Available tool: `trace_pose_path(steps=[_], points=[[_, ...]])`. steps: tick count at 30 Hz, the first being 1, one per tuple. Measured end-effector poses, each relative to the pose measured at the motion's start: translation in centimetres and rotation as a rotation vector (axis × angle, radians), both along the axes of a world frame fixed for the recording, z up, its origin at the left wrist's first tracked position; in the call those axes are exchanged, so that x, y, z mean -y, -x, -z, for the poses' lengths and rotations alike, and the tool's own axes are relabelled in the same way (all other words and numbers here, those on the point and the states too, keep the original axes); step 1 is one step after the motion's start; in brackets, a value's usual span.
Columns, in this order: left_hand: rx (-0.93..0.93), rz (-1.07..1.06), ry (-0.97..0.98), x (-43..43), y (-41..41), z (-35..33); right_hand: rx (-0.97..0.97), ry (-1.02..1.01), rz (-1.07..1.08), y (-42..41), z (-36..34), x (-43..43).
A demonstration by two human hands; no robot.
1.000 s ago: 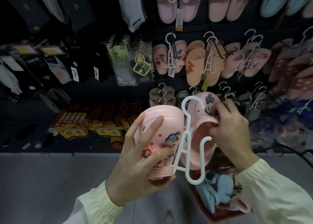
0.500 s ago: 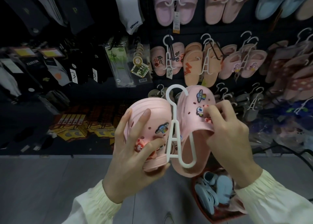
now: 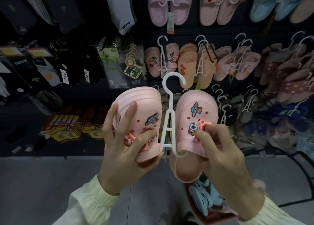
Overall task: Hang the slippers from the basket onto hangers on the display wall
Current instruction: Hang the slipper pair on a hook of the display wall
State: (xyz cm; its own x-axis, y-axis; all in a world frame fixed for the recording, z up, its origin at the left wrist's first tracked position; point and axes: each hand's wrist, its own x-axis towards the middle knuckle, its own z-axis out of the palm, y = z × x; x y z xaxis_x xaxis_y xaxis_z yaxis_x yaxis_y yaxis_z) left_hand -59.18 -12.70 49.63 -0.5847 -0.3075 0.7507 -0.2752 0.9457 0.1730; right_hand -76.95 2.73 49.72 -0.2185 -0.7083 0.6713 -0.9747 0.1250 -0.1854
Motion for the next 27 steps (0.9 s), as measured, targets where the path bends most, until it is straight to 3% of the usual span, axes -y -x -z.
trace_pose_path(steps=[4, 10, 21, 24, 27], points=[[-0.005, 0.01, 0.011, -0.5, 2.1, 0.4, -0.017, 0.012, -0.009, 2.0, 0.1, -0.4], [0.005, -0.002, -0.031, -1.6, 4.5, 1.7, 0.158, -0.122, -0.098, 4.8, 1.2, -1.2], [-0.038, -0.06, 0.093, -4.3, 6.0, 1.8, 0.361, -0.136, -0.356, 8.4, 2.7, -3.0], [-0.045, -0.068, 0.132, -4.5, 5.8, 1.3, 0.442, -0.057, -0.436, 8.7, 1.5, -3.0], [-0.05, -0.067, 0.159, -4.3, 6.0, 0.9, 0.442, 0.103, -0.38, 9.5, -0.3, -1.2]])
